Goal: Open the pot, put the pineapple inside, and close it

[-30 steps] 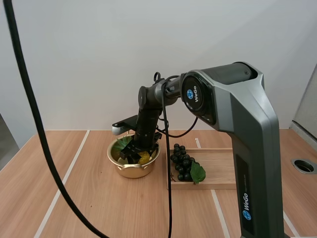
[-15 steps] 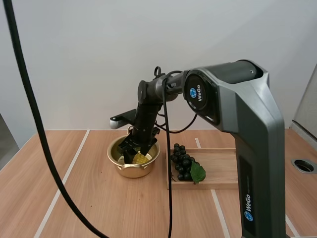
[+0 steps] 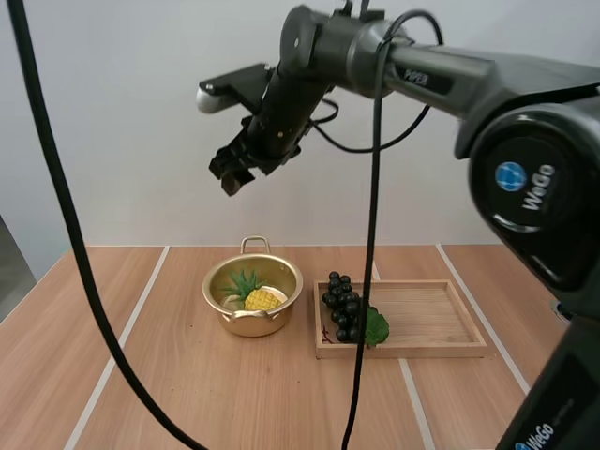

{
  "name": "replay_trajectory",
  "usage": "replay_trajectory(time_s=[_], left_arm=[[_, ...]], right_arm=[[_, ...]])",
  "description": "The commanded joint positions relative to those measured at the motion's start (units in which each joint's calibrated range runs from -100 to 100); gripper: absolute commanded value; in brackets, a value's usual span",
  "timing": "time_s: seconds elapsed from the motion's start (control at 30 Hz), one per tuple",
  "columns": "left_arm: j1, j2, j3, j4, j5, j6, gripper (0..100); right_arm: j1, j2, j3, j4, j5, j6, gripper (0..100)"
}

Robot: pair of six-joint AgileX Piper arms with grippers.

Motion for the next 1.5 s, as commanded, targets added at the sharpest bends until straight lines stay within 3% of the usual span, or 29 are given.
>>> replay_trajectory(time_s=[0.0, 0.2, 0.23, 0.33, 0.37, 0.47, 0.6, 0.83, 1.1, 1.47], left_arm=[[-0.23, -0.32, -0.62, 0.0, -3.6, -0.39, 0], [-0.23, 0.04, -0.62, 0.0, -3.78, -2.06, 0], [-0.23, 0.36, -0.62, 0.0, -3.78, -2.7, 0], [-0.23, 1.74, -0.62, -0.38, -3.61, -3.6, 0], [-0.23, 2.18, -0.62, -0.62, -3.61, -3.92, 0], [-0.23, 4.9, -0.62, -2.71, -0.58, -5.3, 0], [-0.23, 9.32, -0.62, -4.53, 5.98, -6.98, 0], [-0.23, 20.0, 2.29, -8.11, 7.54, -8.65, 0], [-0.23, 23.9, 20.65, -8.53, 7.54, -8.26, 0], [-0.23, 26.11, 46.14, -11.12, -18.1, -5.32, 0]], right_arm=[[-1.75, -5.06, -1.18, -7.13, 1.51, 3.98, 100], [-9.52, -13.75, -1.18, -8.29, -0.92, 4.68, 100], [-10.73, -15.33, -1.18, -8.42, -1.3, 4.68, 84], [-15.48, -19.63, -1.18, -8.5, -1.3, 5.8, 14], [-17.13, -20.9, -1.18, -8.65, -1.82, 7.09, 0], [-21.53, -24.07, -1.18, -8.78, -2.54, 8.4, 0], [-24.58, -26.54, -0.6, -7.72, -2.74, 9.61, 0], [-25.26, -30.33, 9.71, -3.74, -9.4, 10.15, 0], [-25.26, -31.58, 30.16, -6.85, -30.36, 10.05, 0], [-25.26, -31.34, 49.06, -8.09, -52.12, 9.69, 0]])
